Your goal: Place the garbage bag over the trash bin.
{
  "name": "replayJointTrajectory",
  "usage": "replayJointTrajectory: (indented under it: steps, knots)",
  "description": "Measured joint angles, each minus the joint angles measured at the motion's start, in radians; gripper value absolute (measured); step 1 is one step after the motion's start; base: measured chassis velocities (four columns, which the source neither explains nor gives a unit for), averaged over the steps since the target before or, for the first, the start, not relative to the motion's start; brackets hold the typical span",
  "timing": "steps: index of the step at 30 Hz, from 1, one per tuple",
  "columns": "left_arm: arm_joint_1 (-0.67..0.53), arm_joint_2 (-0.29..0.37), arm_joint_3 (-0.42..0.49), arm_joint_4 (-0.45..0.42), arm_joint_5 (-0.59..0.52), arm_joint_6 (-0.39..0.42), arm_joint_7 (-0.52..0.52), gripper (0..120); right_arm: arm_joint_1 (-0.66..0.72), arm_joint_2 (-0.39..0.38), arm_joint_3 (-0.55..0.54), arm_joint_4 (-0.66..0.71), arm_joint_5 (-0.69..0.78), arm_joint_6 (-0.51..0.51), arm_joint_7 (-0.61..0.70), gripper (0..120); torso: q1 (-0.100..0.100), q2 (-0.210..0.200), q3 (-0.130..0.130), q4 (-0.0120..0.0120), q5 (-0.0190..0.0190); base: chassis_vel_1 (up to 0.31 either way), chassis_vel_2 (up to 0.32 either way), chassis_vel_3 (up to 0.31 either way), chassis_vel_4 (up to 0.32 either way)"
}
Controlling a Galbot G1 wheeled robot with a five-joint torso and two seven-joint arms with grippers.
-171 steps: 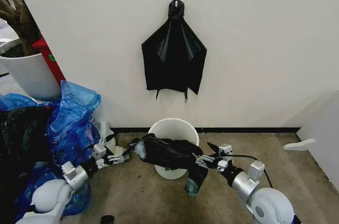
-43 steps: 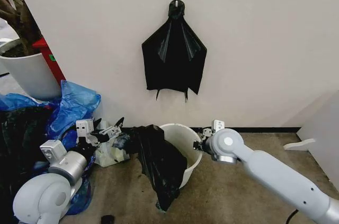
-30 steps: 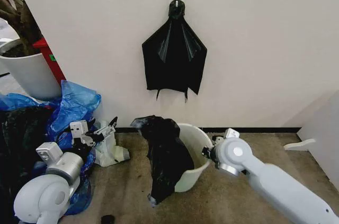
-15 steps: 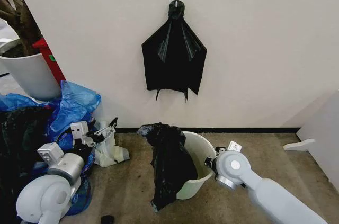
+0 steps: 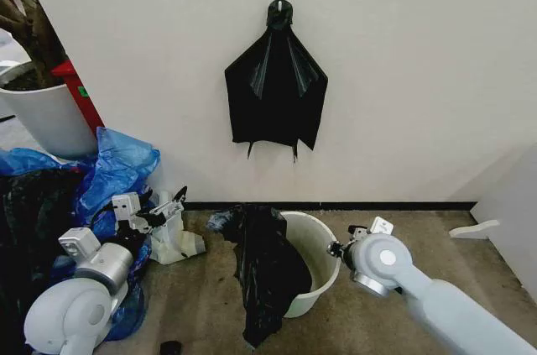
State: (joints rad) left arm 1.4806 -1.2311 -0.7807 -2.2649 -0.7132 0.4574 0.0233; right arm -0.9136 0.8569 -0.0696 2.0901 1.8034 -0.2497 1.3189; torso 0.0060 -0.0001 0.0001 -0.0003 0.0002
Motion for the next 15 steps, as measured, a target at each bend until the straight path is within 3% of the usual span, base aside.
replayJointTrajectory:
  steps: [5,9,10,15]
  knots:
    - [0.000,-0.001,-0.003,0.011,0.007,-0.003,0.002,100,-0.013,-0.058,0.006,0.120,-0.104,-0.036,-0.050,81,0.000,0.000,0.000,0.0000,-0.0002,0.000,0.000,0.000,0.000]
    - [0.022,0.000,-0.013,0.046,0.092,-0.022,0.028,100,-0.073,-0.087,-0.003,0.254,-0.302,-0.104,-0.236,98,0.000,0.000,0.000,-0.0002,-0.0003,0.000,0.000,0.000,0.000]
    - [0.022,0.000,-0.013,0.046,0.092,-0.022,0.028,100,-0.073,-0.087,-0.003,0.254,-0.302,-0.104,-0.236,98,0.000,0.000,0.000,-0.0002,-0.0003,0.000,0.000,0.000,0.000]
    - [0.055,0.002,-0.025,0.089,0.150,-0.059,0.044,100,-0.121,-0.045,-0.029,0.274,-0.494,-0.192,-0.480,100,0.000,0.000,0.000,-0.0002,-0.0006,0.000,0.000,0.000,0.000]
